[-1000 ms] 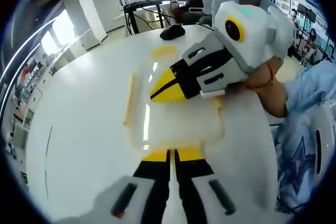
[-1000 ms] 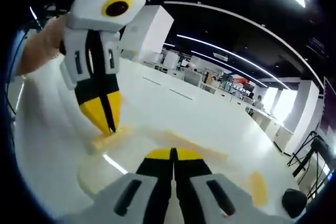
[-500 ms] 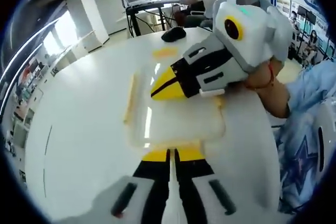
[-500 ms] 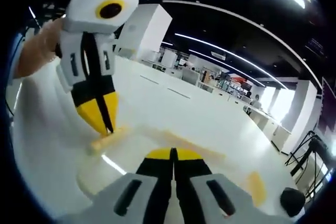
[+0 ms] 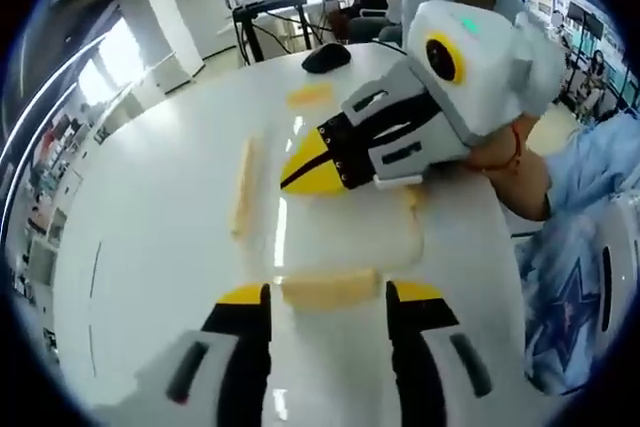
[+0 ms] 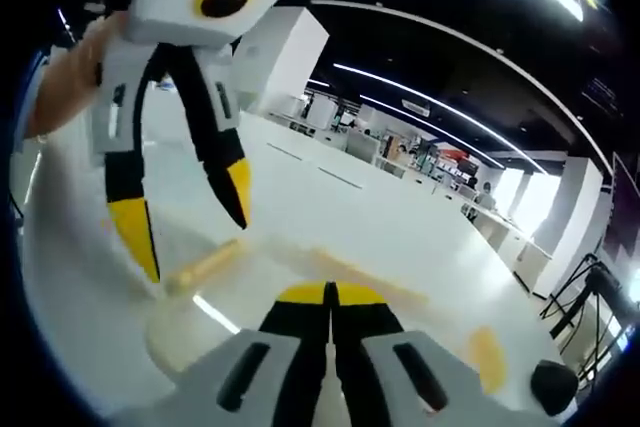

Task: Snap each plastic latch of the storage box into its locked position after aligning the lid with the box until every specified latch is closed and the lid sits flush.

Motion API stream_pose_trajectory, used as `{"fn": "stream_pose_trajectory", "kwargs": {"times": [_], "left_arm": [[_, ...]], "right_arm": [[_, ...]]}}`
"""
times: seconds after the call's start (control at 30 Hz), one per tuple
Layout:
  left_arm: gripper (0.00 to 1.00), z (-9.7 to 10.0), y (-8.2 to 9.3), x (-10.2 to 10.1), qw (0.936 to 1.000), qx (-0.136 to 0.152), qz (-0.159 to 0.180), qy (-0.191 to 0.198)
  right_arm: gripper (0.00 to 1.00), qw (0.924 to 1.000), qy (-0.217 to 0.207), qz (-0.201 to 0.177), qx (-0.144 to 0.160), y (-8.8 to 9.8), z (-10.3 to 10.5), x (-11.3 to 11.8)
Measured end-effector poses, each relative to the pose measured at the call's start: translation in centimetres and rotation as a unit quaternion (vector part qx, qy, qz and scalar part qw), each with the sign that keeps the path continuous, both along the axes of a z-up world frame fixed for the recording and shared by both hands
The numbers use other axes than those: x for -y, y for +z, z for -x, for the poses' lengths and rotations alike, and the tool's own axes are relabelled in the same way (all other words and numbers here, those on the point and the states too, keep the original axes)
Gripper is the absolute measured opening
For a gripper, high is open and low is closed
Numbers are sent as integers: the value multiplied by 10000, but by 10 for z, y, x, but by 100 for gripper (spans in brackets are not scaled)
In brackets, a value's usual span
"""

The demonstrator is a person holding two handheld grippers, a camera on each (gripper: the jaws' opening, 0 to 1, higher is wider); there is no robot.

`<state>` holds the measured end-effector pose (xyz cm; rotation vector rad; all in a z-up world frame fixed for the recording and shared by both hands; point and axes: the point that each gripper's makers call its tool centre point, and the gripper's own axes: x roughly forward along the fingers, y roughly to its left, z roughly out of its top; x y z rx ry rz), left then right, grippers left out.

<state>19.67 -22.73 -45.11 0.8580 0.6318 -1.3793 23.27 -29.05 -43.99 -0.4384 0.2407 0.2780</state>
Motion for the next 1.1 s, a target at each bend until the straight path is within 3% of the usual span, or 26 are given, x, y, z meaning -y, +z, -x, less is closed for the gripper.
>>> {"fn": "stream_pose_trajectory", "kwargs": {"times": [0.37,0.63,0.7,1.1], "left_arm": [[47,-11,-12,-2,9994,-35,-307,126],[41,-5,-16,2,9970,-663,-365,188],[41,-7,-16,4,9966,-706,-373,192],[40,-12,-15,10,9920,-658,-1051,-247]], "right_arm": [[0,10000,4,31,13,-1,0,0],[0,10000,58,-21,-8,-2,0,-2],[0,10000,77,-40,-15,-2,0,-3],[0,10000,44,80,10,2,-2,-6]]}}
